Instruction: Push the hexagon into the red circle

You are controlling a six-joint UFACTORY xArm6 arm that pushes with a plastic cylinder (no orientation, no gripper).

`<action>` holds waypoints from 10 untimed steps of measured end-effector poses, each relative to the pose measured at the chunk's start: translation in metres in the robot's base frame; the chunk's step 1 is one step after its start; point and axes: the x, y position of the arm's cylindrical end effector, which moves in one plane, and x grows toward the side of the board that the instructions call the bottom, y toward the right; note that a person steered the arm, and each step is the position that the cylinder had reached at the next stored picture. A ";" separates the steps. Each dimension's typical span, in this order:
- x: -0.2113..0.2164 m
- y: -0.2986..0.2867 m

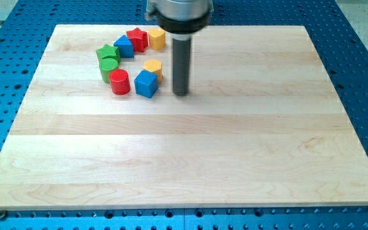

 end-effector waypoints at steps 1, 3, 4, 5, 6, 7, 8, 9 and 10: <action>0.011 -0.018; 0.022 -0.040; 0.028 -0.047; 0.039 -0.035; 0.042 0.041; 0.043 0.149; 0.043 0.185; 0.043 0.204; 0.043 0.215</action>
